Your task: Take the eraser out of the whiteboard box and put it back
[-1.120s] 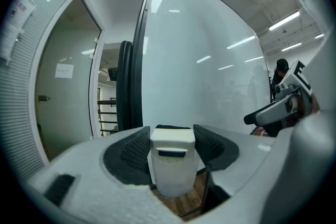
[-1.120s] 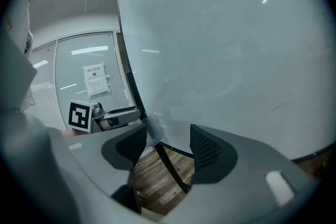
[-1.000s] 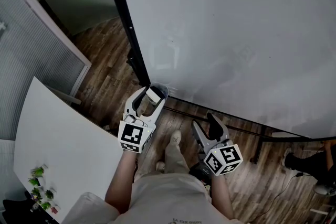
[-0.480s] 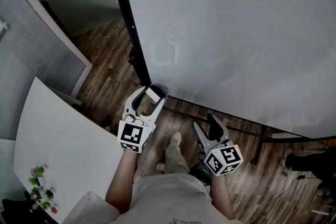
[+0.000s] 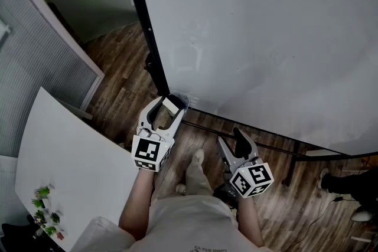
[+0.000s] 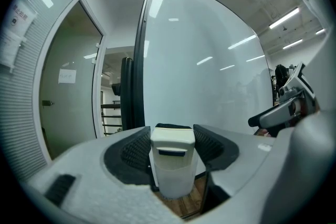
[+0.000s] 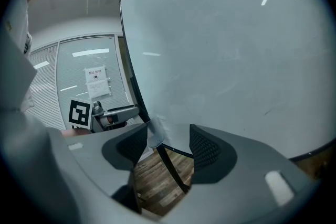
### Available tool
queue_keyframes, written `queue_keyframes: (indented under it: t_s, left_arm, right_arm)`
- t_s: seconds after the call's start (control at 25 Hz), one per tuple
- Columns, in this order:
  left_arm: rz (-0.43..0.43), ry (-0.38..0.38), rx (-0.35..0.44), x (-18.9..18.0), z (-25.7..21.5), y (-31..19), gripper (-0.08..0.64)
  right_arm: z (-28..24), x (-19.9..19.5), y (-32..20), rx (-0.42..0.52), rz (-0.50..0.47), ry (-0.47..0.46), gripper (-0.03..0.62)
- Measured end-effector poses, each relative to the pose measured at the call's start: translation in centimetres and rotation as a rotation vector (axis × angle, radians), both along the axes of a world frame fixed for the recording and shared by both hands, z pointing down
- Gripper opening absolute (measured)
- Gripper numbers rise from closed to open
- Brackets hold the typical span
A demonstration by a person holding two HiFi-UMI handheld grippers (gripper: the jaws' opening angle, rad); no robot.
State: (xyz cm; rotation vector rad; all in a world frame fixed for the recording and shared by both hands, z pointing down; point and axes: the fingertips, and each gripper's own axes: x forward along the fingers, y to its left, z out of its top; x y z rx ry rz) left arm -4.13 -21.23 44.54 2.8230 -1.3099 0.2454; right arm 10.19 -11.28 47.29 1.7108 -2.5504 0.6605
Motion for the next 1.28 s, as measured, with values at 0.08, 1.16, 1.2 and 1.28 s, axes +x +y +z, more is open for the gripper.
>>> queue_keyframes:
  t_s: [0.08, 1.16, 1.2, 1.28]
  left_arm:
    - [-0.002, 0.003, 0.002, -0.1, -0.2, 0.1, 0.255]
    - [-0.040, 0.026, 0.042, -0.8, -2.4, 1.4, 0.255]
    - [-0.041, 0.027, 0.042, -0.8, -2.5, 1.5, 0.255]
    - [-0.044, 0.029, 0.041, -0.8, -2.7, 1.5, 0.255]
  right_arm:
    - [-0.1, -0.1, 0.2, 0.001, 0.000, 0.001, 0.255]
    - [-1.1, 0.3, 2.3, 0.026, 0.021, -0.007, 0.245]
    - [-1.1, 0.3, 2.4, 0.027, 0.022, -0.007, 0.245]
    - [-1.2, 0.4, 2.5, 0.028, 0.023, -0.007, 0.245]
